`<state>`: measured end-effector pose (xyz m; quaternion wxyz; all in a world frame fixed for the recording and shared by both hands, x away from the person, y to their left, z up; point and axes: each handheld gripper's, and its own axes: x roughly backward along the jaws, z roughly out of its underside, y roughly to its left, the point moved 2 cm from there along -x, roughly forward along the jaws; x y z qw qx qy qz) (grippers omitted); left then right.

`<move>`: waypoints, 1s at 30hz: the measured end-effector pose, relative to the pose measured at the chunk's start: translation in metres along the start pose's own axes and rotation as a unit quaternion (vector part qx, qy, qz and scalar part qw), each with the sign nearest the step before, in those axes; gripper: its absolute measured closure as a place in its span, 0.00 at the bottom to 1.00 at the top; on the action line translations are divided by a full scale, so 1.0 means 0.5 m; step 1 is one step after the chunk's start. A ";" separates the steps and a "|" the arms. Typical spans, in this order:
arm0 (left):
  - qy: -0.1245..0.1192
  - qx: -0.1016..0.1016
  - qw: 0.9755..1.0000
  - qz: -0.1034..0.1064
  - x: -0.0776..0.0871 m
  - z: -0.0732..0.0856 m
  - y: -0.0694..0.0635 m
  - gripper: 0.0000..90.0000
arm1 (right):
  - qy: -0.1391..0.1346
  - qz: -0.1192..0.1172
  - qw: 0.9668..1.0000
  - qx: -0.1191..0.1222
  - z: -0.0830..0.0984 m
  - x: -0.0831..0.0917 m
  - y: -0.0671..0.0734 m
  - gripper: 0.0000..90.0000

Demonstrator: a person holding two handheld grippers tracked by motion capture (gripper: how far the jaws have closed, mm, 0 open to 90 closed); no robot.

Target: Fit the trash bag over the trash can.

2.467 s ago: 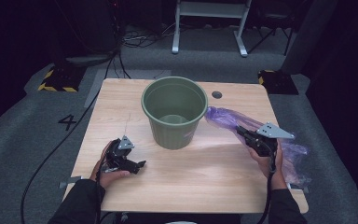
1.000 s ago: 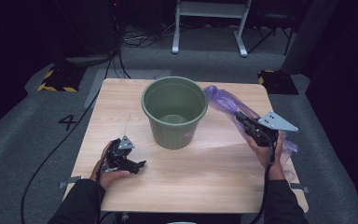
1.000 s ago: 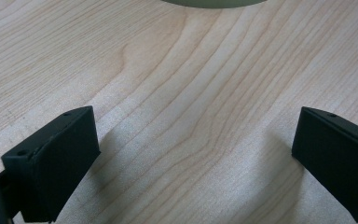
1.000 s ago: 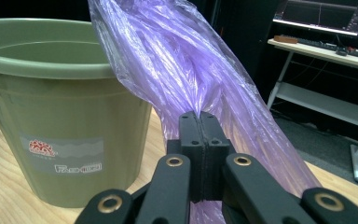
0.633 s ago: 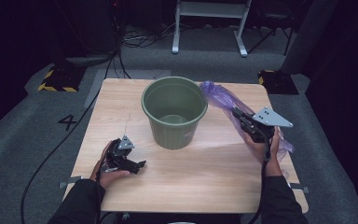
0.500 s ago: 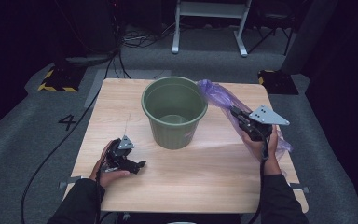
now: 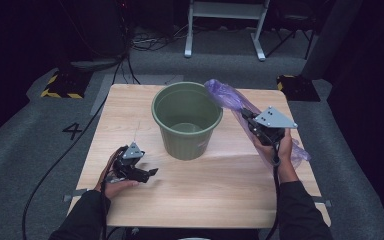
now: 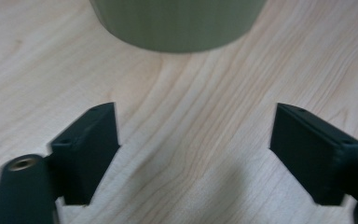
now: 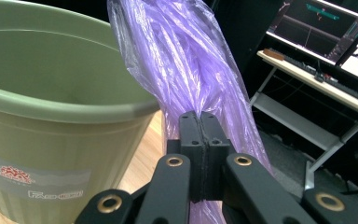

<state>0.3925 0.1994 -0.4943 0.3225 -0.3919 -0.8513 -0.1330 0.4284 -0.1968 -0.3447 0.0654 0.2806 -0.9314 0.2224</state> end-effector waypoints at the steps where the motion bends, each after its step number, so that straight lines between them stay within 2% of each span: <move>1: -0.004 -0.004 1.000 -0.005 0.008 -0.005 0.000 0.19 | 0.000 0.000 1.000 0.000 0.000 0.000 0.000 1.00; 3: -0.032 0.000 0.999 -0.012 0.035 -0.018 0.002 0.18 | -0.002 -0.001 1.000 0.014 -0.010 0.002 0.007 1.00; 5: -0.051 0.009 0.999 -0.014 0.058 -0.031 0.006 0.17 | -0.002 -0.002 1.000 0.018 -0.014 0.004 0.009 1.00; 7: -0.069 0.009 0.997 -0.016 0.078 -0.043 0.009 0.17 | -0.004 -0.005 1.000 0.027 -0.022 0.006 0.012 1.00; 11: -0.087 0.002 0.996 -0.026 0.100 -0.065 0.015 0.17 | -0.003 -0.021 0.999 0.037 -0.044 0.005 0.024 1.00; 12: -0.098 -0.001 0.995 -0.031 0.106 -0.073 0.016 0.17 | -0.001 -0.028 0.999 0.046 -0.055 0.001 0.034 1.00; 16: -0.114 -0.008 0.993 -0.027 0.115 -0.088 0.013 0.18 | 0.005 -0.035 0.997 0.062 -0.062 -0.006 0.045 1.00; 17: -0.116 -0.015 0.993 -0.026 0.118 -0.095 0.012 0.18 | 0.013 -0.049 0.996 0.071 -0.065 -0.010 0.049 1.00; 18: -0.123 -0.019 0.992 -0.023 0.125 -0.109 0.012 0.18 | 0.014 -0.059 0.996 0.069 -0.065 -0.012 0.050 1.00; 20: -0.128 -0.021 0.991 -0.016 0.132 -0.117 0.012 0.18 | 0.019 -0.066 0.995 0.071 -0.065 -0.016 0.055 1.00; 22: -0.146 -0.031 0.989 -0.005 0.150 -0.139 0.013 0.18 | 0.023 -0.064 0.995 0.077 -0.066 -0.018 0.057 1.00; 24: -0.157 -0.040 0.987 -0.015 0.166 -0.160 0.014 0.18 | 0.025 -0.072 0.994 0.078 -0.067 -0.023 0.061 1.00; 30: -0.185 -0.056 0.981 -0.020 0.201 -0.224 0.006 0.18 | 0.025 -0.077 0.993 0.085 -0.073 -0.031 0.070 1.00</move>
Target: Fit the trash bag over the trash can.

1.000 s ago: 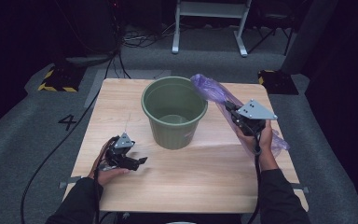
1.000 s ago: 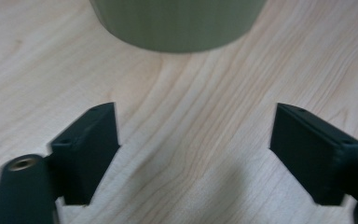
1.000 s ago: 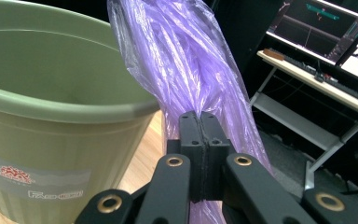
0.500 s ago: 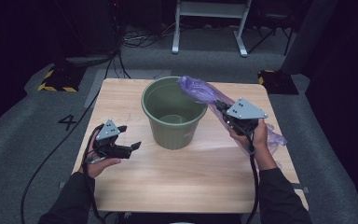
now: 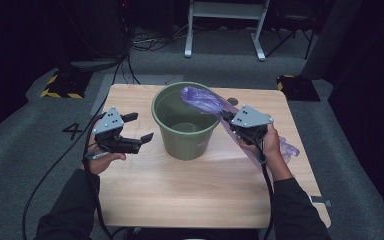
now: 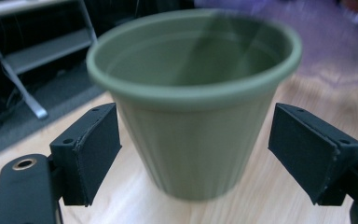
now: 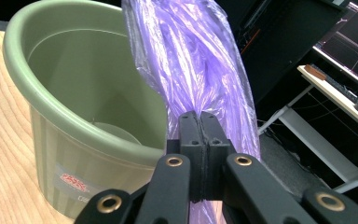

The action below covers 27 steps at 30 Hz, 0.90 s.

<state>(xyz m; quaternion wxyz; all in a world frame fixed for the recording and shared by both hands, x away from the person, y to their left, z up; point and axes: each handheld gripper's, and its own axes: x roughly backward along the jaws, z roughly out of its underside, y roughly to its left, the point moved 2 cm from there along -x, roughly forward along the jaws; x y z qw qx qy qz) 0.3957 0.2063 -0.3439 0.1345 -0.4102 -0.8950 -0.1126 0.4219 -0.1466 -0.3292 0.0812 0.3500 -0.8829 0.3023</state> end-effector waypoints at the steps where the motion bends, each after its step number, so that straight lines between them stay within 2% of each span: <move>1: -0.004 -0.002 1.000 0.001 0.000 -0.009 -0.001 0.18 | -0.001 -0.003 1.000 0.000 -0.002 -0.002 0.002 1.00; 4: -0.014 -0.009 1.000 0.005 -0.009 -0.042 -0.009 0.18 | 0.003 -0.005 1.000 0.008 -0.005 -0.006 0.006 1.00; 11: -0.005 -0.035 0.999 0.015 -0.055 -0.104 -0.027 0.18 | 0.003 -0.021 1.000 0.021 -0.011 -0.010 0.018 1.00; 14: -0.001 -0.036 0.999 0.021 -0.074 -0.125 -0.032 0.17 | 0.006 -0.024 0.999 0.027 -0.013 -0.013 0.020 1.00; 15: -0.001 -0.040 0.999 0.016 -0.080 -0.130 -0.035 0.17 | 0.008 -0.026 0.999 0.028 -0.013 -0.014 0.021 1.00; 17: -0.001 -0.042 0.999 0.020 -0.089 -0.138 -0.038 0.17 | 0.007 -0.026 0.999 0.028 -0.014 -0.015 0.023 1.00; 19: 0.009 -0.044 0.999 0.020 -0.105 -0.147 -0.040 0.18 | 0.008 -0.029 0.999 0.031 -0.015 -0.016 0.024 1.00; 22: 0.013 -0.040 0.999 0.035 -0.124 -0.153 -0.039 0.17 | 0.010 -0.032 0.999 0.033 -0.015 -0.018 0.026 1.00; 25: 0.025 -0.046 0.997 0.049 -0.145 -0.152 -0.035 0.17 | 0.006 -0.036 0.999 0.036 -0.016 -0.017 0.027 1.00; 27: 0.043 -0.045 0.997 0.043 -0.161 -0.149 -0.032 0.17 | 0.003 -0.040 0.999 0.034 -0.016 -0.016 0.026 1.00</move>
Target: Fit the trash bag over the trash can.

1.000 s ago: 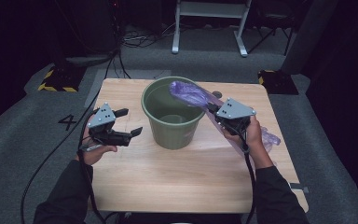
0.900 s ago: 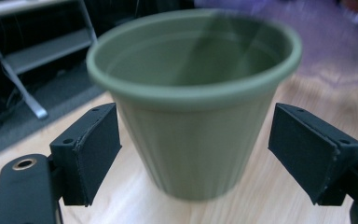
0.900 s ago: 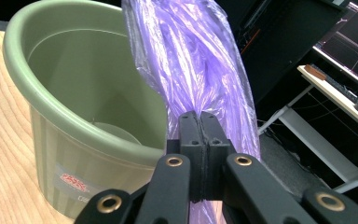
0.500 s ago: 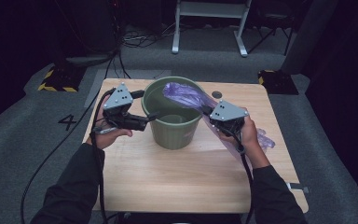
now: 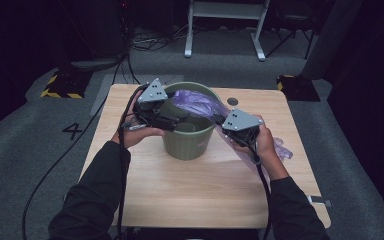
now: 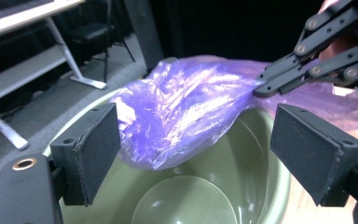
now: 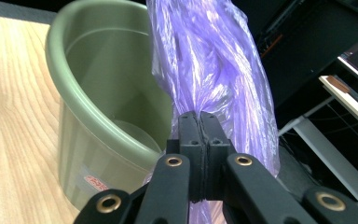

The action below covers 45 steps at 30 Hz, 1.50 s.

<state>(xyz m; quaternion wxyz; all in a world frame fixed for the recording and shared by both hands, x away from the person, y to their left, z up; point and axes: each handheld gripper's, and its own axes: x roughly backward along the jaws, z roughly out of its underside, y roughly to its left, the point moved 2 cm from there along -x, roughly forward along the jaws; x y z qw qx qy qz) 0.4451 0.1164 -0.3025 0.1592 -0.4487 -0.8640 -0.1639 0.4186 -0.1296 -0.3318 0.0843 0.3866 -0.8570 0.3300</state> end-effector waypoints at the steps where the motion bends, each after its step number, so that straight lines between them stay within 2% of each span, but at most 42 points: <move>1: 0.003 0.004 1.000 0.001 -0.006 0.002 0.003 0.17 | -0.002 -0.001 1.000 -0.001 0.000 0.000 -0.001 1.00; 3: 0.007 0.012 1.000 0.000 -0.013 0.004 0.008 0.18 | -0.004 -0.006 1.000 -0.003 0.001 0.001 -0.001 1.00; 4: 0.012 0.013 1.000 0.002 -0.018 0.005 0.010 0.24 | -0.005 -0.008 1.000 -0.001 0.002 0.001 0.000 1.00; 5: 0.016 0.010 1.000 -0.005 -0.020 0.006 0.012 0.36 | -0.004 -0.007 1.000 -0.001 0.003 0.000 0.001 0.99; 6: 0.023 0.007 1.000 -0.009 -0.023 0.008 0.013 0.53 | -0.004 -0.007 1.000 -0.002 0.005 0.000 0.001 0.98; 7: 0.029 -0.002 1.000 -0.004 -0.025 0.010 0.014 0.53 | -0.004 -0.007 1.000 -0.002 0.005 0.000 0.001 0.98; 8: 0.034 -0.010 0.999 -0.005 -0.027 0.012 0.014 0.65 | -0.004 -0.007 1.000 -0.003 0.005 0.001 0.001 0.97; 9: 0.043 -0.017 0.999 -0.015 -0.030 0.015 0.013 0.72 | -0.005 -0.006 1.000 -0.003 0.006 0.001 0.001 0.97; 12: 0.051 -0.030 0.998 -0.018 -0.032 0.022 0.013 0.94 | -0.006 -0.007 1.000 -0.006 0.009 0.002 0.001 0.93; 13: 0.052 -0.033 0.998 -0.017 -0.032 0.023 0.014 0.99 | -0.006 -0.004 1.000 -0.008 0.011 0.002 0.000 0.90; 15: 0.057 -0.035 0.998 -0.013 -0.032 0.025 0.014 1.00 | -0.009 -0.004 1.000 -0.014 0.015 0.002 -0.001 0.86; 16: 0.061 -0.038 0.997 -0.015 -0.033 0.025 0.013 1.00 | -0.011 -0.002 1.000 -0.020 0.019 0.003 -0.002 0.80; 18: 0.072 -0.046 0.996 -0.020 -0.036 0.027 0.012 1.00 | -0.009 0.002 0.999 -0.037 0.024 0.003 -0.005 0.62; 21: 0.082 -0.053 0.995 -0.021 -0.039 0.029 0.012 1.00 | -0.006 0.001 0.998 -0.062 0.036 0.007 -0.008 0.43; 22: 0.084 -0.055 0.995 -0.021 -0.040 0.030 0.013 1.00 | -0.005 0.000 0.998 -0.067 0.042 0.009 -0.008 0.41; 23: 0.088 -0.058 0.994 -0.023 -0.041 0.031 0.013 1.00 | 0.002 0.007 0.997 -0.071 0.053 0.013 -0.006 0.34; 25: 0.089 -0.055 0.994 -0.022 -0.042 0.032 0.014 1.00 | 0.001 0.009 0.997 -0.076 0.059 0.015 -0.005 0.31; 28: 0.087 -0.056 0.994 -0.020 -0.044 0.032 0.015 1.00 | 0.000 0.009 0.996 -0.088 0.074 0.017 -0.005 0.32; 29: 0.085 -0.055 0.995 -0.021 -0.044 0.032 0.014 1.00 | 0.001 0.006 0.996 -0.093 0.076 0.016 -0.006 0.43; 30: 0.074 -0.052 0.996 -0.018 -0.042 0.029 0.014 1.00 | 0.001 -0.004 0.996 -0.093 0.079 0.014 -0.006 0.64; 31: 0.059 -0.046 0.997 -0.015 -0.039 0.027 0.013 1.00 | 0.004 -0.006 0.997 -0.082 0.082 0.013 -0.007 0.72; 32: 0.046 -0.039 0.998 -0.016 -0.035 0.025 0.014 0.98 | 0.011 0.000 0.997 -0.075 0.082 0.012 -0.007 0.82; 33: 0.031 -0.027 0.999 -0.013 -0.030 0.020 0.013 0.71 | 0.007 0.000 0.998 -0.065 0.079 0.015 -0.009 0.94; 34: 0.031 -0.027 0.999 -0.013 -0.030 0.020 0.013 0.57 | 0.007 0.000 0.998 -0.065 0.079 0.015 -0.009 0.94; 35: 0.028 -0.023 0.999 -0.020 -0.028 0.018 0.013 0.57 | 0.008 0.002 0.998 -0.061 0.077 0.018 -0.009 0.97; 38: 0.010 -0.013 1.000 -0.013 -0.023 0.012 0.010 0.28 | 0.015 0.007 0.999 -0.033 0.063 0.022 -0.008 0.99; 39: 0.003 -0.011 1.000 -0.009 -0.021 0.010 0.008 0.21 | 0.018 0.007 0.999 -0.026 0.060 0.022 -0.007 1.00; 40: -0.003 -0.011 1.000 -0.001 -0.020 0.009 0.005 0.17 | 0.026 0.003 1.000 -0.009 0.046 0.018 -0.005 1.00; 41: -0.005 -0.017 1.000 0.009 -0.019 0.007 0.002 0.17 | 0.026 0.003 1.000 -0.009 0.046 0.018 -0.005 1.00; 43: -0.006 -0.025 0.999 0.022 -0.020 0.005 -0.005 0.17 | 0.035 0.003 0.999 0.009 0.032 0.013 -0.003 1.00; 45: 0.001 -0.034 0.999 0.028 -0.025 0.004 -0.011 0.17 | 0.035 0.006 0.999 0.014 0.018 0.010 -0.004 1.00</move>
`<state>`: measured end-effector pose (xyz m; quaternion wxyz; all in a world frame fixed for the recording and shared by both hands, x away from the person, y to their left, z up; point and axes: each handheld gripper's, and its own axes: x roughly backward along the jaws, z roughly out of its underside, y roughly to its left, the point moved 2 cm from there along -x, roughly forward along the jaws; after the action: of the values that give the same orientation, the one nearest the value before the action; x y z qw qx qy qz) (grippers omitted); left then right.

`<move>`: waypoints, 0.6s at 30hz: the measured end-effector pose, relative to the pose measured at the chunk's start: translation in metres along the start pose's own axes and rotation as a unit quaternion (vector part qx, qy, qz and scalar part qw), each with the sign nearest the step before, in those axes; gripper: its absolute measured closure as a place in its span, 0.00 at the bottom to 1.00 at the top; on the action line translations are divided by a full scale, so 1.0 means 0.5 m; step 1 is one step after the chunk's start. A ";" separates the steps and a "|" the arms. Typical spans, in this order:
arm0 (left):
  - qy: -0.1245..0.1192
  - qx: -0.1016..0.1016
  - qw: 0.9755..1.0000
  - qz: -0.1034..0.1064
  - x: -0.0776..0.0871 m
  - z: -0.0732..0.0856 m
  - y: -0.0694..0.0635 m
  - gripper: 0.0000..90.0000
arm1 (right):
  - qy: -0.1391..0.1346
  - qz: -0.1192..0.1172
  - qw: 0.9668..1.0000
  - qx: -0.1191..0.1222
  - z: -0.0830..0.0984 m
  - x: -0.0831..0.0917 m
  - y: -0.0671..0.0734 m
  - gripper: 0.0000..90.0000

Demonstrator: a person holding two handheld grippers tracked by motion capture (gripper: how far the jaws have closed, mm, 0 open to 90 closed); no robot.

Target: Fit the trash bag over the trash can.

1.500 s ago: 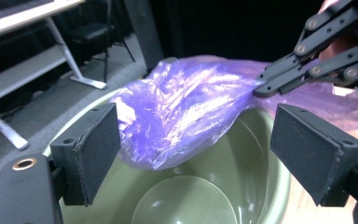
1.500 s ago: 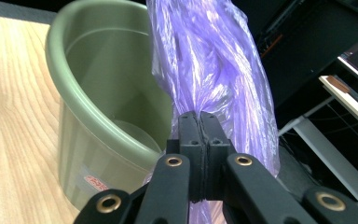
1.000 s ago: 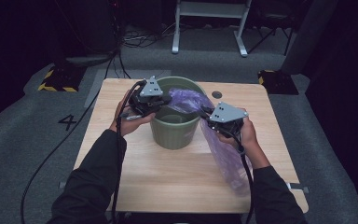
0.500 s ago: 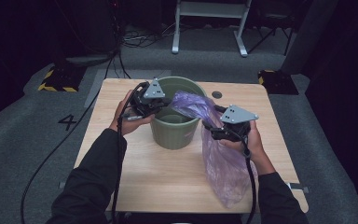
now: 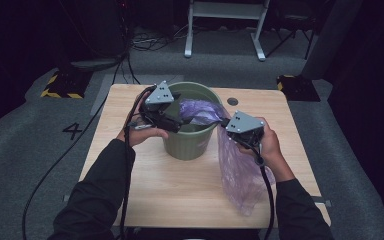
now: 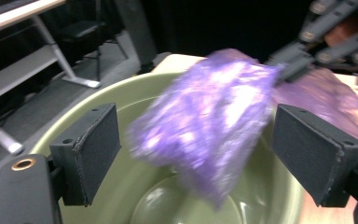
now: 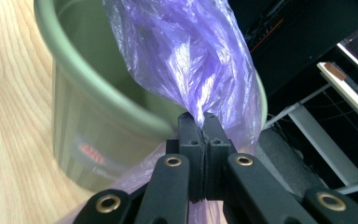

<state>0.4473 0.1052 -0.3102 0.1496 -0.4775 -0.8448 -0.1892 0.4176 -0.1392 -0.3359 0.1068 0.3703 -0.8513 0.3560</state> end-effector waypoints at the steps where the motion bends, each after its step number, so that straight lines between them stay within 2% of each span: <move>1: 0.006 -0.005 1.000 0.000 -0.004 -0.001 -0.003 0.17 | -0.003 -0.002 1.000 -0.001 -0.004 -0.001 0.000 1.00; 3: 0.025 -0.014 1.000 -0.005 -0.016 -0.003 -0.007 0.17 | -0.002 0.004 1.000 0.008 -0.017 -0.004 0.001 1.00; 5: 0.043 -0.028 0.999 0.004 -0.026 -0.003 -0.012 0.31 | -0.004 -0.002 1.000 0.014 -0.027 -0.010 0.001 1.00; 6: 0.053 -0.035 0.998 0.004 -0.030 -0.003 -0.016 0.31 | -0.004 -0.002 1.000 0.014 -0.027 -0.010 0.001 1.00; 8: 0.073 -0.055 0.996 0.018 -0.036 -0.002 -0.022 0.52 | -0.010 -0.006 1.000 0.010 -0.030 -0.011 0.000 0.99; 11: 0.087 -0.075 0.993 0.012 -0.041 0.001 -0.024 0.85 | -0.021 -0.011 1.000 -0.001 -0.032 -0.010 -0.003 0.97; 13: 0.088 -0.078 0.993 -0.001 -0.040 0.001 -0.020 0.97 | -0.025 -0.008 1.000 -0.013 -0.030 -0.010 -0.006 0.95; 15: 0.088 -0.073 0.993 0.004 -0.040 0.003 -0.016 1.00 | -0.028 -0.013 0.999 -0.018 -0.028 -0.011 -0.007 0.93; 18: 0.103 -0.081 0.991 0.001 -0.045 0.006 -0.014 1.00 | -0.033 -0.016 0.999 -0.026 -0.027 -0.012 -0.008 0.97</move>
<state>0.4521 0.0864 -0.3240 0.1973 -0.4668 -0.8063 -0.3051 0.4233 -0.1286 -0.3268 0.0938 0.3927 -0.8573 0.3193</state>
